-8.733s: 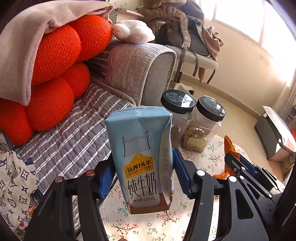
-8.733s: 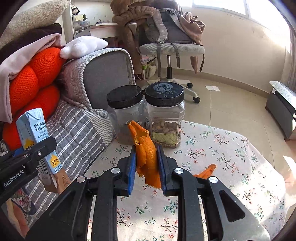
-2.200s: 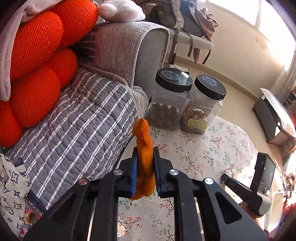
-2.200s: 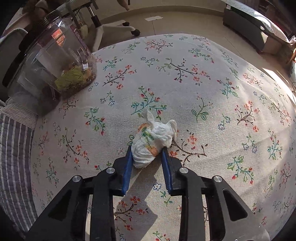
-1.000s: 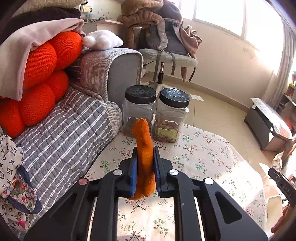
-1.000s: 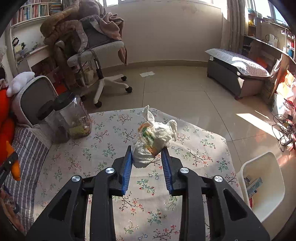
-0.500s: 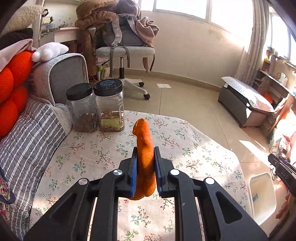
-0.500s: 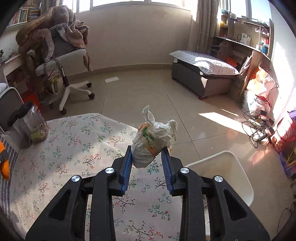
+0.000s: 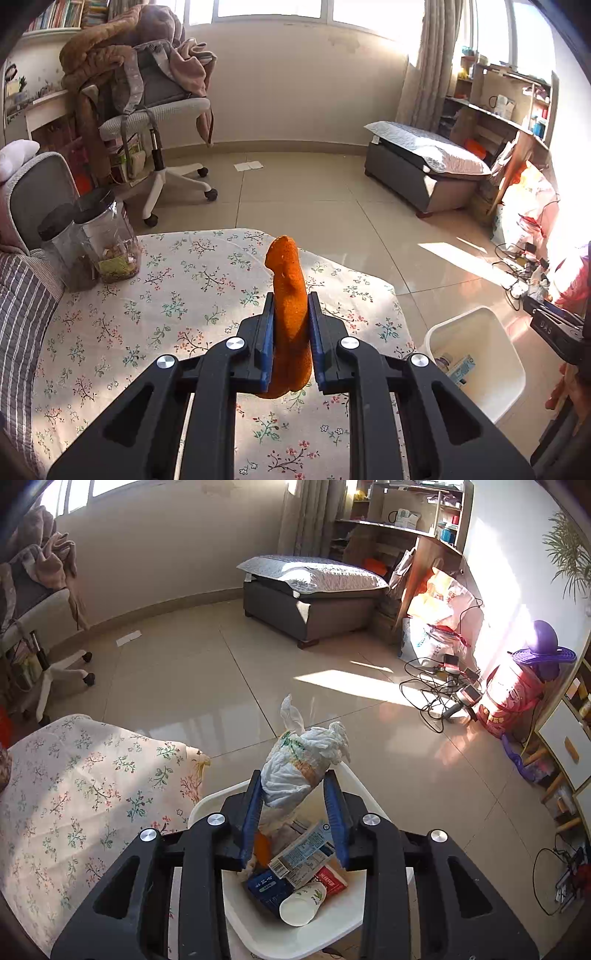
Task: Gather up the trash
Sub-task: 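Carry the peel and tissue to the bin and open the right gripper, then open the left gripper to drop the peel into the bin, return both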
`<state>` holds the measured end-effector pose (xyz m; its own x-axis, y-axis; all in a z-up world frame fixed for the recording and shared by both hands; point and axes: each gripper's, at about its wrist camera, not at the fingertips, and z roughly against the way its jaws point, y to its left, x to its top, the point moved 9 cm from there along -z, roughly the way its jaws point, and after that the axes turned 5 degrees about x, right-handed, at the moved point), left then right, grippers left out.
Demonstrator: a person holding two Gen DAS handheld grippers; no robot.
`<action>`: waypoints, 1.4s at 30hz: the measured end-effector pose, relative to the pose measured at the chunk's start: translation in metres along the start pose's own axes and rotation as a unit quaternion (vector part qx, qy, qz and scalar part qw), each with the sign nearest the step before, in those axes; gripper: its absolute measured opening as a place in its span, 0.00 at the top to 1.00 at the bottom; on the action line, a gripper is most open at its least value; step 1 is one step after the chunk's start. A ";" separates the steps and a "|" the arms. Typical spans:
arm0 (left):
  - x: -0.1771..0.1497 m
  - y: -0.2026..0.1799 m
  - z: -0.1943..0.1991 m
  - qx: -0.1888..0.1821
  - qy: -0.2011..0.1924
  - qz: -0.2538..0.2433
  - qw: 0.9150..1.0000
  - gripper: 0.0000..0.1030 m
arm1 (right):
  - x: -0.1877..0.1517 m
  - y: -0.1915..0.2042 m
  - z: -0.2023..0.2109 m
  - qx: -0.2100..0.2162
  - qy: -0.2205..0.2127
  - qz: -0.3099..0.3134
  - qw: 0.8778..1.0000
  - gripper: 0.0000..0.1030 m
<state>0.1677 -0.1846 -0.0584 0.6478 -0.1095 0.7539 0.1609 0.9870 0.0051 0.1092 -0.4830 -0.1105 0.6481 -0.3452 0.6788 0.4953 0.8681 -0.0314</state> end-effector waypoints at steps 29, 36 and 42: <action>-0.008 -0.279 -0.001 -0.213 0.042 -0.127 0.968 0.32 | -0.011 -0.180 0.029 -0.127 -0.057 -0.217 0.966 0.07; 0.004 -0.238 0.024 -0.164 -0.024 -0.133 0.977 0.11 | 0.001 -0.151 0.058 -0.099 -0.108 -0.198 0.969 0.07; 0.033 -0.156 0.085 -0.041 -0.192 -0.087 0.977 0.06 | 0.003 -0.103 0.110 -0.050 -0.198 -0.173 0.964 0.07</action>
<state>0.1008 -0.3323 0.0211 0.2800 -0.2072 0.9374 0.3124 0.9430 0.1151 -0.0031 -0.5340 -0.0243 0.1729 -0.4275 0.8873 0.7082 0.6801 0.1897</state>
